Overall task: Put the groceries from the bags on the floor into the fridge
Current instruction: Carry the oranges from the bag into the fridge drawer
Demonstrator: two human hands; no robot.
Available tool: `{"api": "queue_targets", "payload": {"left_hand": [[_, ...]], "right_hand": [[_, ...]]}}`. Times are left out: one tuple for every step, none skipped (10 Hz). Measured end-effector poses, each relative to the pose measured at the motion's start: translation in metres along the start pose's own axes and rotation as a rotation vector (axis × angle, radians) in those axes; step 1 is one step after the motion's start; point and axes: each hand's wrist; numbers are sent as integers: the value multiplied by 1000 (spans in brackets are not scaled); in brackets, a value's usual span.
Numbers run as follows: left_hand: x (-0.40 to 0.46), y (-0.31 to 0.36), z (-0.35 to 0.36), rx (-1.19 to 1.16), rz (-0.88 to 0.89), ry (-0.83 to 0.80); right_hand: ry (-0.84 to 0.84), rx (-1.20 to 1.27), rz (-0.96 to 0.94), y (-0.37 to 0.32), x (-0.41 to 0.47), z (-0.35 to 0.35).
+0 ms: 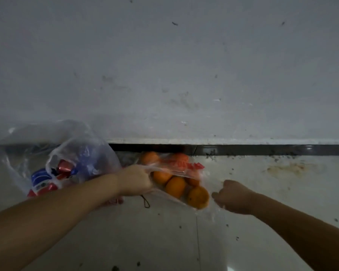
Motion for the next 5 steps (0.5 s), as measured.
{"api": "queue_targets", "payload": {"left_hand": [[-9, 7, -52, 715, 390, 165], [-8, 28, -84, 588, 435, 332], [-6, 34, -99, 464, 495, 517], [-8, 25, -86, 499, 513, 560], [-18, 19, -61, 491, 443, 156]], "right_hand": [[108, -4, 297, 31, -20, -17], [174, -87, 452, 45, -32, -21], [215, -96, 571, 55, -34, -19], [221, -79, 608, 55, -30, -21], [226, -96, 539, 44, -14, -24]]}}
Point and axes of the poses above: each hand's wrist, its own x-axis towards the middle knuckle, its own z-axis out of the palm, y = z × x, and after that the axes turned 14 degrees about x, right-handed
